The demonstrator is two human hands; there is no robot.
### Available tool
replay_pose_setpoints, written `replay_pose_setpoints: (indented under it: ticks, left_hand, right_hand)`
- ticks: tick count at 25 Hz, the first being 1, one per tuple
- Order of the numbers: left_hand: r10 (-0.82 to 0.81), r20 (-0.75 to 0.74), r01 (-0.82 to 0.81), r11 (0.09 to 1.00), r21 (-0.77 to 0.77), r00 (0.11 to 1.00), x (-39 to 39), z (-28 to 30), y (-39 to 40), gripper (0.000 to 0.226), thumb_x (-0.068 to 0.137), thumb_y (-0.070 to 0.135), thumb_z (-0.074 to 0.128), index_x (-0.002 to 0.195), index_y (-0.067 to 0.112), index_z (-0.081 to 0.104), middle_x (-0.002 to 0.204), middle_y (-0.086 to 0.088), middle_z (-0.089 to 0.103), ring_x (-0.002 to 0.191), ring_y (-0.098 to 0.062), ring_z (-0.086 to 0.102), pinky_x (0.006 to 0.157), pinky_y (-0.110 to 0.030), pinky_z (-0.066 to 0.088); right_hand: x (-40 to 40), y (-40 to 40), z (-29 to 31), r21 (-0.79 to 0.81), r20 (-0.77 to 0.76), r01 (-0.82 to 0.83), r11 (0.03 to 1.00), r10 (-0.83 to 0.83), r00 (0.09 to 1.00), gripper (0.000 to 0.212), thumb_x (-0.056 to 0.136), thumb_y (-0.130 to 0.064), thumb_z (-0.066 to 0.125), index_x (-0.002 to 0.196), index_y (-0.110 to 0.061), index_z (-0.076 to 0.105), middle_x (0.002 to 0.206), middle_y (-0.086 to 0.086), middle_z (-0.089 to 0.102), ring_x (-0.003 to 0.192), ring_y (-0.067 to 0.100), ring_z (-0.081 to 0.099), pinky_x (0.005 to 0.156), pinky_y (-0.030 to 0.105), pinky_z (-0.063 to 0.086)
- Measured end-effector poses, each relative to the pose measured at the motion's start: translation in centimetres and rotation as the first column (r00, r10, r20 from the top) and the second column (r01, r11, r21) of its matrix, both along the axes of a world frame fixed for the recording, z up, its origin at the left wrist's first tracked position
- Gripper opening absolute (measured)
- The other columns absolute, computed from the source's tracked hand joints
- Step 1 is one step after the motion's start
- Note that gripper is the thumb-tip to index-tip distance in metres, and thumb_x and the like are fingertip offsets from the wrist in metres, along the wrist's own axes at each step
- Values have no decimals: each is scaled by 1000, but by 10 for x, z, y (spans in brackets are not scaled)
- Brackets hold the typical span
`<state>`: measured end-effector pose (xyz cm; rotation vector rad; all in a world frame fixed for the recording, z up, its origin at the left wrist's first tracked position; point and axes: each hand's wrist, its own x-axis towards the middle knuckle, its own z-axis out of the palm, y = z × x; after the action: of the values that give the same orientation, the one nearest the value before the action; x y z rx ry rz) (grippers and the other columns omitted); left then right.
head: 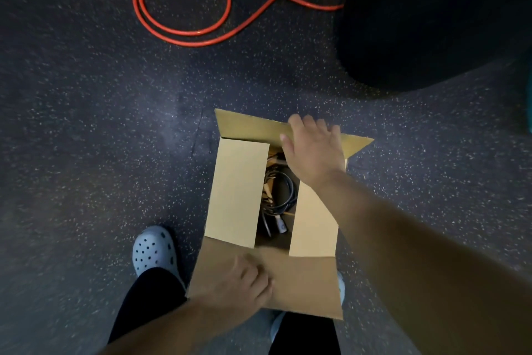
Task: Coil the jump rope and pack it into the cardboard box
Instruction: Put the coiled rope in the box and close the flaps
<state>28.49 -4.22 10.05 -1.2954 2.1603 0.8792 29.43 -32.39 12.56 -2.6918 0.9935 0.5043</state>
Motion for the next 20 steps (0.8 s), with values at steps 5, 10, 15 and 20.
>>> replay_pose_setpoints:
  ticks: [5, 10, 15, 20]
  left_hand:
    - [158, 2, -142, 895, -423, 987, 69, 11, -60, 84, 99, 56, 35, 159, 5, 5, 165, -25, 7, 150, -48, 6, 113, -72, 14]
    - [484, 17, -436, 803, -406, 875, 85, 9, -66, 122, 76, 92, 26, 159, 6, 2, 166, -22, -8, 149, -52, -10, 116, -70, 6]
    - [535, 82, -479, 806, -347, 841, 89, 6, -74, 136, 66, 99, 28, 159, 6, -8, 166, -21, -16, 149, -49, -14, 116, -68, 6]
    - [565, 54, -535, 804, -258, 823, 89, -1, -81, 108, 80, 82, 31, 159, 12, 5, 158, -12, 27, 146, -39, 28, 115, -60, 24]
  right_hand:
    - [-25, 38, 0, 48, 3, -2, 999, 2, 1000, 41, 108, -40, 27, 133, -20, 53, 122, 9, 70, 113, 35, 61, 101, 52, 36]
    - [-29, 50, -9, 96, 72, 79, 992, -86, 994, 48, 109, -37, 23, 145, -25, 52, 136, 4, 66, 126, 32, 55, 113, 56, 29]
    - [-44, 59, -12, 101, 10, -5, 995, 4, 1000, 49, 108, -40, 23, 152, -27, 41, 153, 3, 53, 141, 31, 45, 116, 53, 26]
    - [-47, 78, -16, 264, -177, -22, 964, 71, 982, 58, 107, -47, 13, 160, -26, 26, 168, 10, 28, 152, 36, 32, 121, 53, 26]
